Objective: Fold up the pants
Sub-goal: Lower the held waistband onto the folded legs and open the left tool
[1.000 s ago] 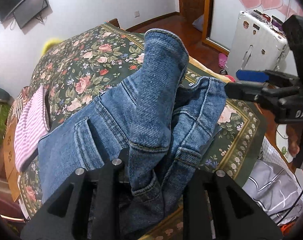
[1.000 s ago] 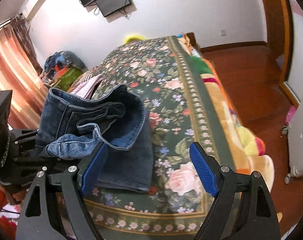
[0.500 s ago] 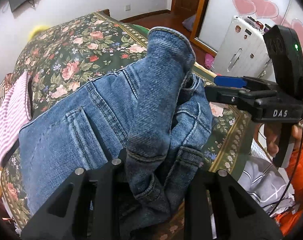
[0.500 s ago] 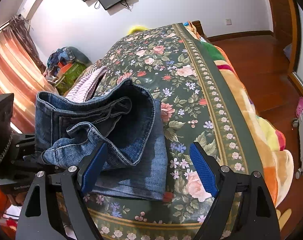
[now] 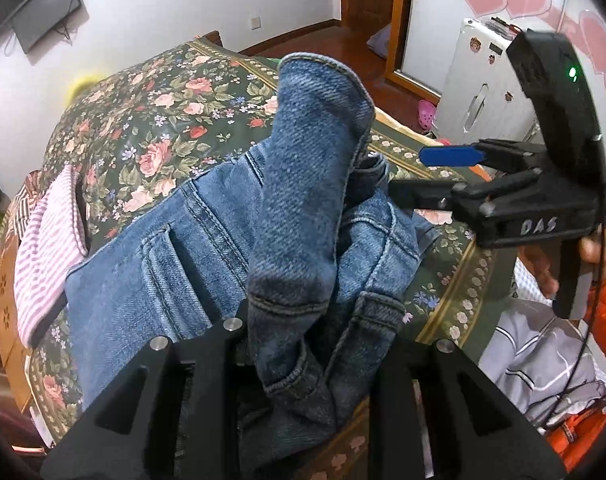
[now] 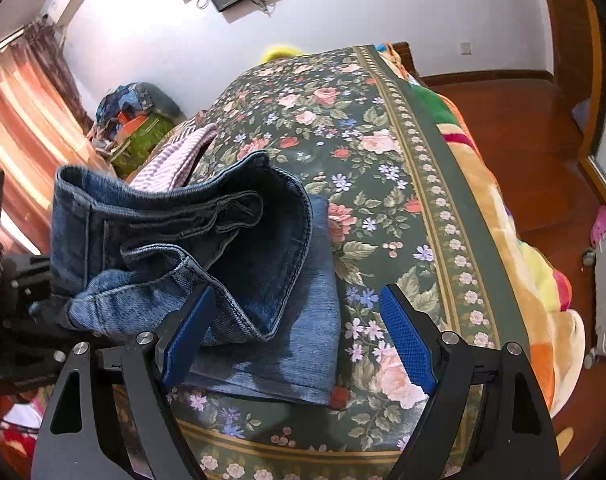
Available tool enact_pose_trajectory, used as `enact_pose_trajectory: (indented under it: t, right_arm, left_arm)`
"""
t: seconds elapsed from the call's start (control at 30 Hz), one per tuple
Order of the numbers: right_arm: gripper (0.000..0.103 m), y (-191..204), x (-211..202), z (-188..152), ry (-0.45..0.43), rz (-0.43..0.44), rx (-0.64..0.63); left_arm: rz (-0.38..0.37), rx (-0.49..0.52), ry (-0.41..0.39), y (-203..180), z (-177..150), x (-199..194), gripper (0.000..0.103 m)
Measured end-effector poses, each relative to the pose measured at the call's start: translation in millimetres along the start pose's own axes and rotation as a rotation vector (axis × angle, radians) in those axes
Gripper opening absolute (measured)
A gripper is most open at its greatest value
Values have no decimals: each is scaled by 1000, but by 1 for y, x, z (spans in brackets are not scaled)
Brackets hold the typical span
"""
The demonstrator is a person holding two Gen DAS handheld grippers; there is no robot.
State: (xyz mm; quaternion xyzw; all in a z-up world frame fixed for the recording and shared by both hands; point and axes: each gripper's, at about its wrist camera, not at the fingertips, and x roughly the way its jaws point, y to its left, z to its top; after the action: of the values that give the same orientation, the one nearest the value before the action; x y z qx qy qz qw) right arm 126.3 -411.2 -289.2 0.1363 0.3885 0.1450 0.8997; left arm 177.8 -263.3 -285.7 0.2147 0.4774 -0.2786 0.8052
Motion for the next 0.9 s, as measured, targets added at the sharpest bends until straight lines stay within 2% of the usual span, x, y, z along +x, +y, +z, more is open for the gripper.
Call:
enact_pose_trajectory:
  t: [0.2, 0.43, 0.53, 0.7, 0.9]
  right_arm:
    - [82, 14, 2, 3, -18, -3, -43]
    - [82, 16, 14, -2, 10, -12, -49]
    - [82, 12, 16, -3, 13, 12, -23]
    - [82, 16, 16, -4, 20, -3, -41]
    - [82, 16, 14, -3, 13, 2, -44]
  left_arm:
    - [-93, -92, 18, 20, -3, -7, 22]
    - [-207, -161, 57, 36, -16, 11, 22]
    - [-190, -134, 38, 31, -19, 10, 23]
    - [-136, -54, 37, 19, -19, 10, 23]
    - [-129, -29, 37, 19, -17, 8, 23]
